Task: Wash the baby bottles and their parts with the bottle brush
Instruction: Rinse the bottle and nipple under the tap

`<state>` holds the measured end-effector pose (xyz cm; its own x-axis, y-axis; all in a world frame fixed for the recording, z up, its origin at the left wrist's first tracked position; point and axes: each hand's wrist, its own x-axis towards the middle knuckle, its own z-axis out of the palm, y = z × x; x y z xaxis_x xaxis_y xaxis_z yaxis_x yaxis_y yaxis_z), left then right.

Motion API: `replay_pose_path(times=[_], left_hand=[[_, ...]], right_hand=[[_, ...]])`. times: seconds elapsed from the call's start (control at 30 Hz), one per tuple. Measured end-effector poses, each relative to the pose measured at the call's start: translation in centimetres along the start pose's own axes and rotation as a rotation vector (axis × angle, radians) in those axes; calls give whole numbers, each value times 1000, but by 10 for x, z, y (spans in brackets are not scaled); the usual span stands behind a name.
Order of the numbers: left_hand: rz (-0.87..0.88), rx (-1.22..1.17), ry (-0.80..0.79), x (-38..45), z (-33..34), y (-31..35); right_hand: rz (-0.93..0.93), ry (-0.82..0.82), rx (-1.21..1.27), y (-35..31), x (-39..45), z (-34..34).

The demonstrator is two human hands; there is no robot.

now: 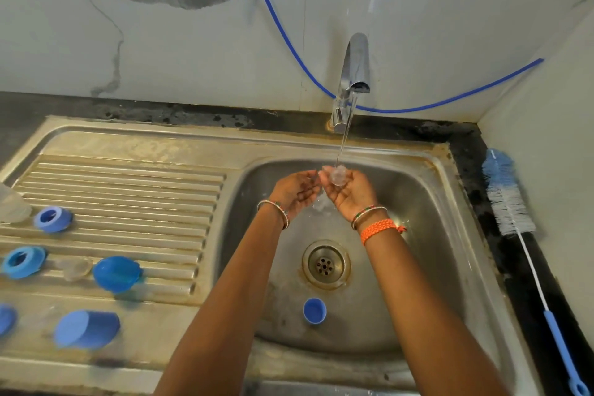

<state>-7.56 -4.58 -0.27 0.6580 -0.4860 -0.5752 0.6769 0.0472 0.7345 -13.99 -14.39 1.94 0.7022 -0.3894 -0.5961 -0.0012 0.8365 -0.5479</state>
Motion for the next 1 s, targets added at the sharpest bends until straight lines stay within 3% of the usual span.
replay_pose_path(times=[0.13,0.23,0.4,0.57,0.7,0.8,0.93,1.0], left_hand=[[26,29,-15,-17,-5,4],[91,91,-49,-29,-11,5],[366,353,-92,-52,-22,-1],[513,398,190,-80,-60,12],[674,799,308,-112,-111,39],[821,908,372,-133,-160,58],[705,751,318,-154,-241,78],[713,685,406,-163,-279,87]], right_hand=[[72,-22,-66,4,-9,-2],[77,-21,-253,12,-13,-1],[-26,8,-461,30,-34,12],[-227,-82,-887,57,-58,53],[-571,-227,-1449,90,-73,101],[-640,-393,-1472,123,-85,137],[-773,-493,-1416,170,-80,174],[-796,-578,-1425,193,-70,189]])
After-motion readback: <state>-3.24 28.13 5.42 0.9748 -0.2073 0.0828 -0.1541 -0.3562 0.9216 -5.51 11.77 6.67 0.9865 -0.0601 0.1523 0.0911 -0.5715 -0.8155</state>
